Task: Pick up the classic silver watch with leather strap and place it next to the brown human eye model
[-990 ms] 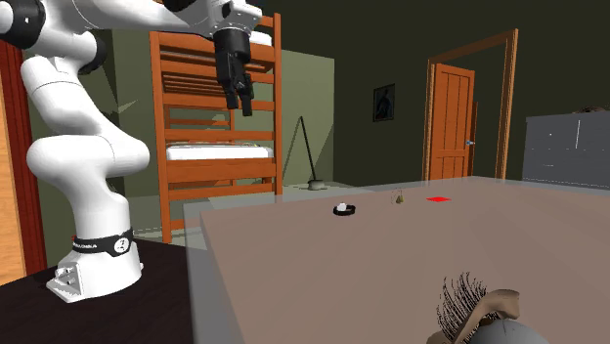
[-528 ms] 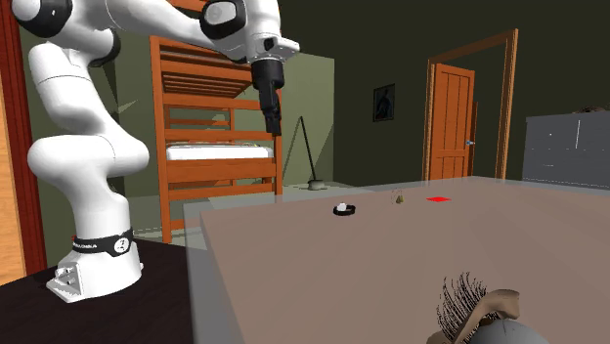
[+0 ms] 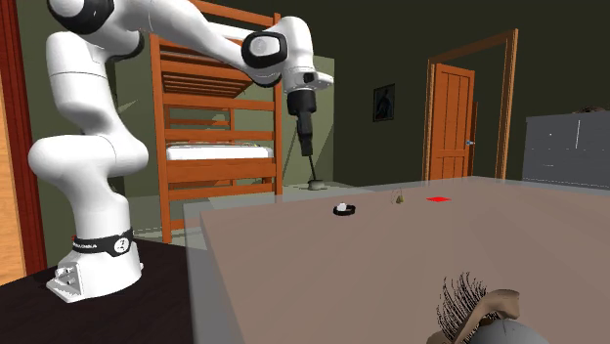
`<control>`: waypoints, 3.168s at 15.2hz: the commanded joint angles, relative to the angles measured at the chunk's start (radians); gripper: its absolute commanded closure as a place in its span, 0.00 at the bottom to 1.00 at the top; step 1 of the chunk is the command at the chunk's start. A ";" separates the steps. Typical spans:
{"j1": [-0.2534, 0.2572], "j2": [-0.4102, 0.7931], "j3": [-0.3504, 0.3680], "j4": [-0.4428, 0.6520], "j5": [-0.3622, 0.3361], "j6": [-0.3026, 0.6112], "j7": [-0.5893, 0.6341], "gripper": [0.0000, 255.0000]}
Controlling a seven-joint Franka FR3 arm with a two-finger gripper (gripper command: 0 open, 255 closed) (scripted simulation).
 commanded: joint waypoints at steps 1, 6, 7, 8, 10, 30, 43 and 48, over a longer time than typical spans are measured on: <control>0.008 0.061 0.018 0.031 -0.021 0.025 0.016 0.00; 0.040 0.238 0.060 0.144 -0.097 0.067 0.075 0.00; 0.048 0.274 0.067 0.170 -0.114 0.072 0.087 0.00; 0.058 0.310 0.071 0.197 -0.132 0.076 0.098 0.00; 0.080 0.383 0.079 0.254 -0.167 0.081 0.120 0.00; 0.157 0.627 0.066 0.398 -0.279 0.150 0.179 0.00; 0.155 0.615 0.070 0.407 -0.272 0.129 0.173 1.00; 0.151 0.586 0.078 0.435 -0.255 0.075 0.158 1.00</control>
